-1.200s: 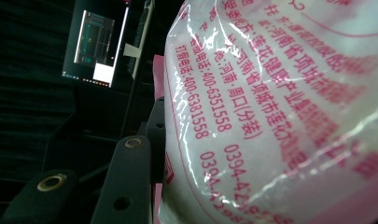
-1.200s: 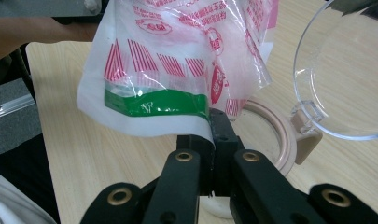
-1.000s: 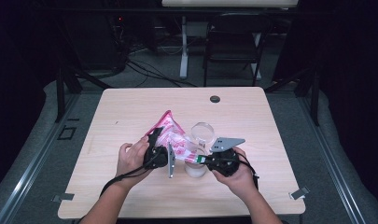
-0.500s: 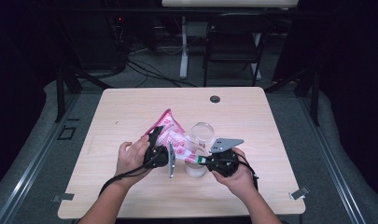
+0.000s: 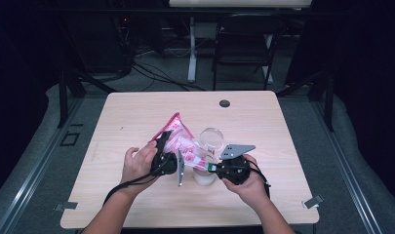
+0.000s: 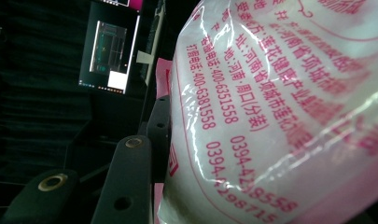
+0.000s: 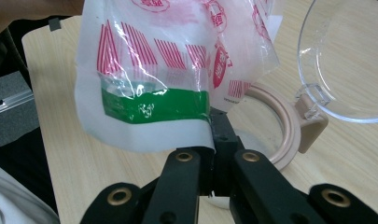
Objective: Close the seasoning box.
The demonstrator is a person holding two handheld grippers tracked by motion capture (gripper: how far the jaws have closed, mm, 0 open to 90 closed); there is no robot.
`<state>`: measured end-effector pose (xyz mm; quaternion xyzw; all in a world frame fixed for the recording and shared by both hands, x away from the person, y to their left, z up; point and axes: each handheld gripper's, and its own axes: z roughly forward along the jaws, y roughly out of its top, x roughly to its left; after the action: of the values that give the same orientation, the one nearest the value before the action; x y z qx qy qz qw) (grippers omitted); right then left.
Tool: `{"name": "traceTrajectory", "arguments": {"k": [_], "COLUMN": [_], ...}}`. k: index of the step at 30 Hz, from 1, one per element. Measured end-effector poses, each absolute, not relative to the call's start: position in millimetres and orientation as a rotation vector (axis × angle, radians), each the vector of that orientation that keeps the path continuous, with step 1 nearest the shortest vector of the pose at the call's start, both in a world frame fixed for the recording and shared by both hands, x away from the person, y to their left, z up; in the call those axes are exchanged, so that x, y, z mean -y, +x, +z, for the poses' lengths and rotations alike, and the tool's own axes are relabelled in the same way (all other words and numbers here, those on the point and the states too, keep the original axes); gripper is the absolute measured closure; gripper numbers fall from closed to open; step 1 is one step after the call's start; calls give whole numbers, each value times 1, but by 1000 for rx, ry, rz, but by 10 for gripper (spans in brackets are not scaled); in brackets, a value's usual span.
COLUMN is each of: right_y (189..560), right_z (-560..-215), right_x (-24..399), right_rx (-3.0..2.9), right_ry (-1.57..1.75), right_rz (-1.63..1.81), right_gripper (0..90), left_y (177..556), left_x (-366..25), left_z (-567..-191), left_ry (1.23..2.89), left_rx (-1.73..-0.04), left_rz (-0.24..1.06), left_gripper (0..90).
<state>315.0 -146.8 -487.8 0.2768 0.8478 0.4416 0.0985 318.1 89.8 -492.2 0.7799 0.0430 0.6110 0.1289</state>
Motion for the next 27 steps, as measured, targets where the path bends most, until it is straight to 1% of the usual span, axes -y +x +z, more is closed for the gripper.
{"name": "traceTrajectory", "arguments": {"k": [27], "right_y": [317], "right_z": [-491], "right_x": [147], "right_rx": [-2459], "right_ry": [859], "right_rz": [1290], "right_gripper": [900], "left_y": [316], "left_x": [-89], "left_z": [-492], "left_ry": [2246], "left_rx": [-121], "left_rz": [1799], "left_gripper": [642]}}
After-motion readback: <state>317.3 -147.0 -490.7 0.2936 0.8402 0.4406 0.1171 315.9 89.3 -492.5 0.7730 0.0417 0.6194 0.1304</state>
